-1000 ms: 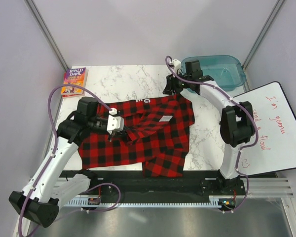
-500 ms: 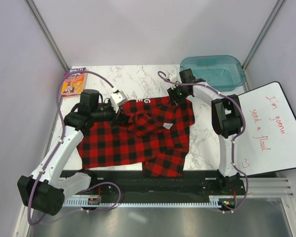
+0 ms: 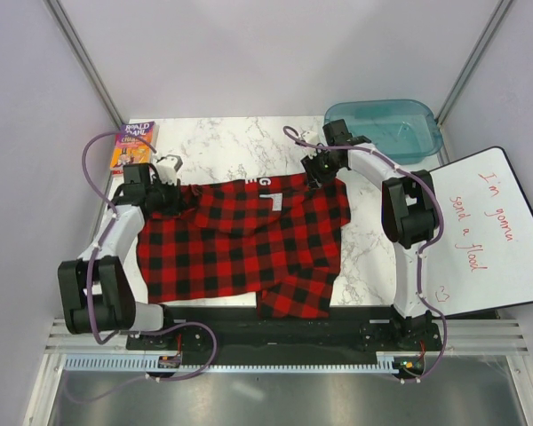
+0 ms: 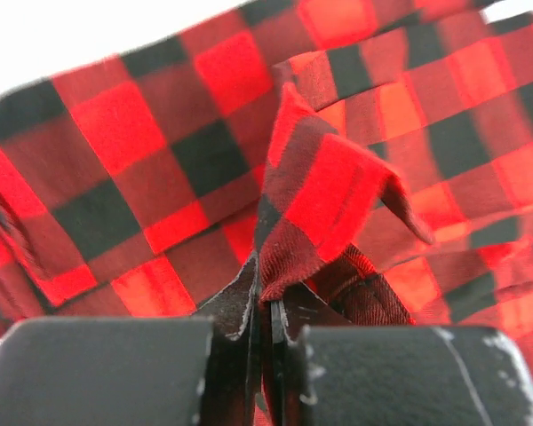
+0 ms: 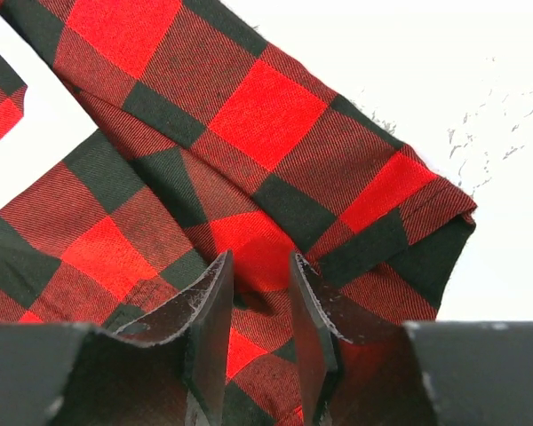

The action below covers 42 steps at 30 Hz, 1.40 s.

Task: Fold and stack the long sleeve shirts
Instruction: Fold the shirt

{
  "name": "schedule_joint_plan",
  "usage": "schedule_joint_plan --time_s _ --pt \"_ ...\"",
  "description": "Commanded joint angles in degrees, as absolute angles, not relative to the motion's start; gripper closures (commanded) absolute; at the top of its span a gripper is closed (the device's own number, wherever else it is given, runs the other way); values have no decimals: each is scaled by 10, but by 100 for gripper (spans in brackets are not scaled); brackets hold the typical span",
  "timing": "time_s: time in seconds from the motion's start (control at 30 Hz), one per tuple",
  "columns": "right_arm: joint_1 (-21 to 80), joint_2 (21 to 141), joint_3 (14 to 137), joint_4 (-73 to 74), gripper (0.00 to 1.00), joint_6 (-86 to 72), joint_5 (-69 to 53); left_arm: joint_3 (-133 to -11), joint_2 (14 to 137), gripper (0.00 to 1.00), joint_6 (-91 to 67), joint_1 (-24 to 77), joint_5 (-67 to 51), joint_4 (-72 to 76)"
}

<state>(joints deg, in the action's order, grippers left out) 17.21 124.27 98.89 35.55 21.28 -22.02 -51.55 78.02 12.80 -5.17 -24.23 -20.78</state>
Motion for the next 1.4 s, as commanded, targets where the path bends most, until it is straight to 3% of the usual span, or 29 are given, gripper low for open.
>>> schedule_joint_plan --time_s 0.0,0.1,0.13,0.2,0.23,0.33,0.47,0.63,0.97,1.23,1.37 --pt "176 1211 1017 368 61 221 -225 -493 821 91 105 -66 -243 -173" --pt "178 1204 1018 373 61 224 -227 -484 838 79 104 -80 -223 -173" --pt "179 1201 1018 374 61 224 -228 -487 843 70 105 -84 -214 -181" --pt "181 1191 1020 381 60 225 -229 -493 849 62 110 -103 -164 -193" --pt "182 1186 1020 386 60 225 -234 -502 853 52 113 -111 -143 -197" --pt "185 1165 1014 403 59 229 -238 -522 842 47 137 -148 -142 -212" --pt "197 1127 975 424 58 243 -244 -533 810 44 231 -137 -221 -260" --pt "209 1127 929 420 59 234 -235 -515 808 45 274 -113 -209 -289" --pt "204 1206 918 407 63 251 -148 -543 952 52 268 -110 -161 -295" --pt "164 1267 943 382 64 255 -77 -666 1099 58 234 -86 -162 -309" --pt "163 1286 1028 409 63 269 -118 -745 1115 55 230 -85 -188 -340"
